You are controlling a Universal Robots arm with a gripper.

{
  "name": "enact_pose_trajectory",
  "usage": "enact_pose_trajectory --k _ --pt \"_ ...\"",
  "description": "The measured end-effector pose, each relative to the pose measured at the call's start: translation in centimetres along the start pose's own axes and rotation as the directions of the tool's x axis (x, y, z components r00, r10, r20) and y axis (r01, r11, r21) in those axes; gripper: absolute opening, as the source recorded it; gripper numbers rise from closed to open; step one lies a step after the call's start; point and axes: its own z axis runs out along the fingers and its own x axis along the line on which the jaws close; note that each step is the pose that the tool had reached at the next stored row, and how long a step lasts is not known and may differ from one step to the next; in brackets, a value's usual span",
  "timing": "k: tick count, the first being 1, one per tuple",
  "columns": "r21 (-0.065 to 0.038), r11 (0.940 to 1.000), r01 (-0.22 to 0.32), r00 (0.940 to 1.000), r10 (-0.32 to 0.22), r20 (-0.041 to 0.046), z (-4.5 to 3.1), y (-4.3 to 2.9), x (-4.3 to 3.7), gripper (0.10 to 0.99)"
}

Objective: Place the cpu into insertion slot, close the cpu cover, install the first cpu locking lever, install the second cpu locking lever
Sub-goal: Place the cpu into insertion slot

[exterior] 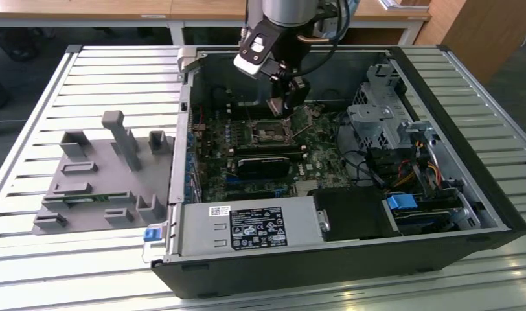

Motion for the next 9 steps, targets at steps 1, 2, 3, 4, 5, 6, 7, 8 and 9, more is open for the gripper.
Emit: enact_pose_trajectory --k 1,2,3,4,5,6,7,8,9 --pt "0.000 1.0000 0.000 1.0000 0.000 0.0000 0.03 0.00 0.00 0.529" --pt "0.000 1.0000 -0.001 1.0000 0.001 -0.0001 0.05 0.00 0.00 0.529" --pt "0.001 1.0000 -0.001 1.0000 0.001 -0.0001 0.08 -0.01 0.00 0.529" --pt "0.001 1.0000 -0.002 1.0000 0.002 -0.0001 0.10 -0.01 0.00 0.529" --pt "0.001 1.0000 -0.002 1.0000 0.002 -0.0001 0.13 -0.01 0.00 0.529" --pt "0.001 1.0000 -0.003 1.0000 0.003 -0.0003 0.18 -0.01 0.00 0.529" --pt "0.001 1.0000 -0.003 1.0000 0.003 -0.0004 0.24 -0.02 0.00 0.529" --pt "0.002 1.0000 -0.004 1.0000 0.004 -0.0003 0.33 -0.03 -0.01 0.529" --pt "0.003 1.0000 -0.006 1.0000 0.006 -0.0004 0.44 -0.07 0.00 0.529"
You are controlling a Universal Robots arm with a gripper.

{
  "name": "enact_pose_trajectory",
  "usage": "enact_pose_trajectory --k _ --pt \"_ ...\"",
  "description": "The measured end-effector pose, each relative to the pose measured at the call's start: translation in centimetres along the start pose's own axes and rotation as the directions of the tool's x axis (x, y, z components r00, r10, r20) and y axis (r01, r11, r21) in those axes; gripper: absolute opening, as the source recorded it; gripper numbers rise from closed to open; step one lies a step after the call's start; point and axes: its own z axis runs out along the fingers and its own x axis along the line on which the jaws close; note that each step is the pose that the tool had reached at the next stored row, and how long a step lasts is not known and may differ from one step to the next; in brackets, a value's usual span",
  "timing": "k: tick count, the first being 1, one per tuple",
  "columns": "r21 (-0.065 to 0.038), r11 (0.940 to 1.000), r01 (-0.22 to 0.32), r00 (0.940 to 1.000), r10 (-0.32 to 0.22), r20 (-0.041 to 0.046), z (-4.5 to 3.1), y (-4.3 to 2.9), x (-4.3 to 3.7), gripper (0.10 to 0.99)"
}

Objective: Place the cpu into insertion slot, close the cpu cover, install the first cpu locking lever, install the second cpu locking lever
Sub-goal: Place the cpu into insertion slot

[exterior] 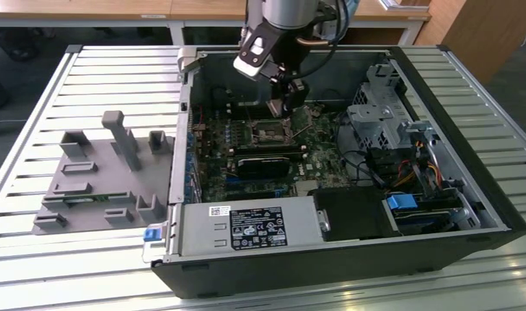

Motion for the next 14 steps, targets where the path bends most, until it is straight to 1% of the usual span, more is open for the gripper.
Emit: enact_pose_trajectory --k 3,8,14 --pt "0.003 0.9999 -0.017 0.9999 0.017 0.0012 0.33 -0.08 0.01 0.529" --pt "0.003 0.9968 -0.080 0.9968 0.080 0.0054 0.74 -0.11 0.04 0.529" --pt "0.003 0.9962 -0.087 0.9962 0.087 0.0058 1.07 -0.13 0.03 0.529"
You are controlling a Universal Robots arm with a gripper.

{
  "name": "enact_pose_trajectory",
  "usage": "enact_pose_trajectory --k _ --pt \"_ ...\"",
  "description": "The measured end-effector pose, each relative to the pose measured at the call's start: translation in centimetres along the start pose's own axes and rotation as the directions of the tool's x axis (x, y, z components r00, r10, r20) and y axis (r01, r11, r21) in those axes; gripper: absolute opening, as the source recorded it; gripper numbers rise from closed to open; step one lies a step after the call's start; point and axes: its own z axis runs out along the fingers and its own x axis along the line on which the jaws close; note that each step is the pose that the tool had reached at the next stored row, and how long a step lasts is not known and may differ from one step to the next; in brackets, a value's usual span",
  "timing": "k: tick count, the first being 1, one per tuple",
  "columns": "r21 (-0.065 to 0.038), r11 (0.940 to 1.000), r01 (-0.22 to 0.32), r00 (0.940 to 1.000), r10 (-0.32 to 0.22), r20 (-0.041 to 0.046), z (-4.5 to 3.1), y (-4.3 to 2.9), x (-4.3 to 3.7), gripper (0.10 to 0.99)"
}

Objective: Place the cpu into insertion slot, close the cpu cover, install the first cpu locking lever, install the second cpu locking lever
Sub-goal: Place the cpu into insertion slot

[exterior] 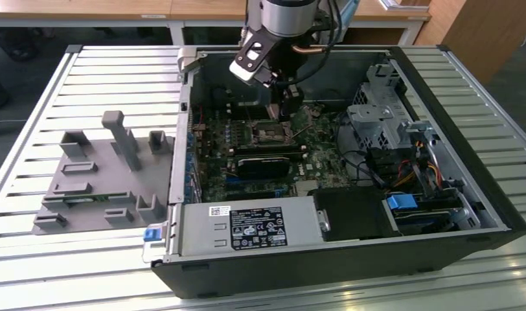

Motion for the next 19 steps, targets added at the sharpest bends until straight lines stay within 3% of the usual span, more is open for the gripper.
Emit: enact_pose_trajectory --k 19 --pt "0.002 1.0000 -0.001 1.0000 0.001 -0.0002 0.76 -0.04 -0.02 0.529"
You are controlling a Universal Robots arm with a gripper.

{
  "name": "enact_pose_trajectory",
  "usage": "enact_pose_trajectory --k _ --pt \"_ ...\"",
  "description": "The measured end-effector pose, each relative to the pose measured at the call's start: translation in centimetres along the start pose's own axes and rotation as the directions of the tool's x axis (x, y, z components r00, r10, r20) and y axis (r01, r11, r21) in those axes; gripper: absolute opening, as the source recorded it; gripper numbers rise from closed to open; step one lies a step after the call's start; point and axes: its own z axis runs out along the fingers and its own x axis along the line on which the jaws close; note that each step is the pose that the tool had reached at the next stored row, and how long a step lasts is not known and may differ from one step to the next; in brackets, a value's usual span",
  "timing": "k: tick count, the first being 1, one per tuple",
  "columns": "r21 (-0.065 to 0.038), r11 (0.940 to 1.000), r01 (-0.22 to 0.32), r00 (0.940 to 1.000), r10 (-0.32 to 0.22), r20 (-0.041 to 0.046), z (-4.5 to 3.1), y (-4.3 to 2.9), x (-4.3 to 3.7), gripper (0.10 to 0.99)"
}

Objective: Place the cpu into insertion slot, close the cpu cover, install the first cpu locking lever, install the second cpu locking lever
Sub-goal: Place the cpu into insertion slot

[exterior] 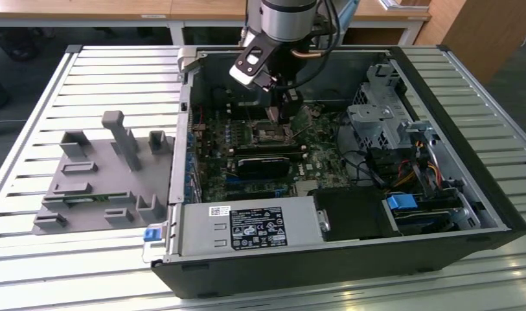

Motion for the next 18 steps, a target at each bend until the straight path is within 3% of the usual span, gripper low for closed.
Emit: enact_pose_trajectory --k 18 --pt "0.003 1.0000 -0.001 1.0000 0.001 -0.0003 0.65 -0.04 -0.02 0.529"
